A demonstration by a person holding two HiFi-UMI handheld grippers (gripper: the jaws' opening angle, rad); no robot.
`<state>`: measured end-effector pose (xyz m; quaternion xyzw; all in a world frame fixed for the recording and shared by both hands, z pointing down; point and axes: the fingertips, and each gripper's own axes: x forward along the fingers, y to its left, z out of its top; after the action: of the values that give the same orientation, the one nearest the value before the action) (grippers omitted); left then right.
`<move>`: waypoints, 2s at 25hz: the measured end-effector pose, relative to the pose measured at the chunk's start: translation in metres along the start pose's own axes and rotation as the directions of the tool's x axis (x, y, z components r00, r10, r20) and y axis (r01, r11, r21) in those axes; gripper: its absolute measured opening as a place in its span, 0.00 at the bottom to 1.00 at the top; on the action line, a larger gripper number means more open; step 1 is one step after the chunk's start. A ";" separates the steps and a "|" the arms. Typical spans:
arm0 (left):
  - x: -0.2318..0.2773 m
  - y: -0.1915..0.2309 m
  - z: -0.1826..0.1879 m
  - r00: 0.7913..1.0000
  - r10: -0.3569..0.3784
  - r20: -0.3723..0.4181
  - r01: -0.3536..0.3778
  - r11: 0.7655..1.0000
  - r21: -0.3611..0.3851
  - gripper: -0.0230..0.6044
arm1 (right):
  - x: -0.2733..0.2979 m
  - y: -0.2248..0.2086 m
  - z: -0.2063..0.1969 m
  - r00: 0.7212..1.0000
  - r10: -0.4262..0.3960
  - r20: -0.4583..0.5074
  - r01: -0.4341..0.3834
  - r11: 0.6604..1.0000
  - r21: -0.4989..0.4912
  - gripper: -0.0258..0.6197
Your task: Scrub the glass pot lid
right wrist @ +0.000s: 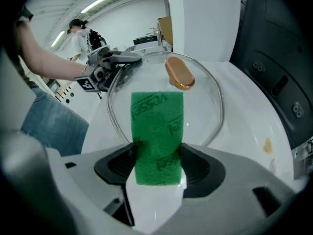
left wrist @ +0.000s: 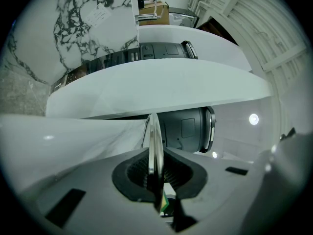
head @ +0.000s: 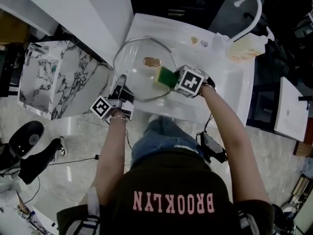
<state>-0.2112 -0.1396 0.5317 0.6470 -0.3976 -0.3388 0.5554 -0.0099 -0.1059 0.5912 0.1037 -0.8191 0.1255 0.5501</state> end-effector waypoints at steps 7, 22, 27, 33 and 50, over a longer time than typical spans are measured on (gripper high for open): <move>0.000 0.000 0.000 1.000 -0.001 0.001 0.001 1.000 0.002 0.07 | -0.007 -0.017 -0.045 1.000 0.019 -0.016 -0.017 0.992 0.127 0.46; 0.000 0.000 0.000 1.000 -0.005 0.000 0.006 1.000 0.010 0.07 | -0.121 -0.027 0.162 0.971 0.029 0.236 0.057 0.935 -0.349 0.47; 0.000 0.002 0.001 1.000 0.009 0.000 -0.009 1.000 0.003 0.07 | -0.096 -0.021 0.200 0.989 0.019 0.148 0.067 0.830 -0.554 0.47; 0.000 0.000 0.000 1.000 0.002 0.002 -0.002 1.000 0.002 0.07 | -0.056 -0.018 0.220 1.000 0.001 0.031 0.021 0.706 -0.708 0.47; 0.000 0.002 0.000 1.000 0.014 0.002 -0.014 1.000 -0.003 0.07 | 0.007 -0.018 0.219 0.982 0.047 -0.181 -0.161 0.701 -0.695 0.46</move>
<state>-0.2118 -0.1397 0.5334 0.6431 -0.4022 -0.3360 0.5584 -0.1986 -0.1930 0.5197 -0.1710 -0.7657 -0.1592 0.5993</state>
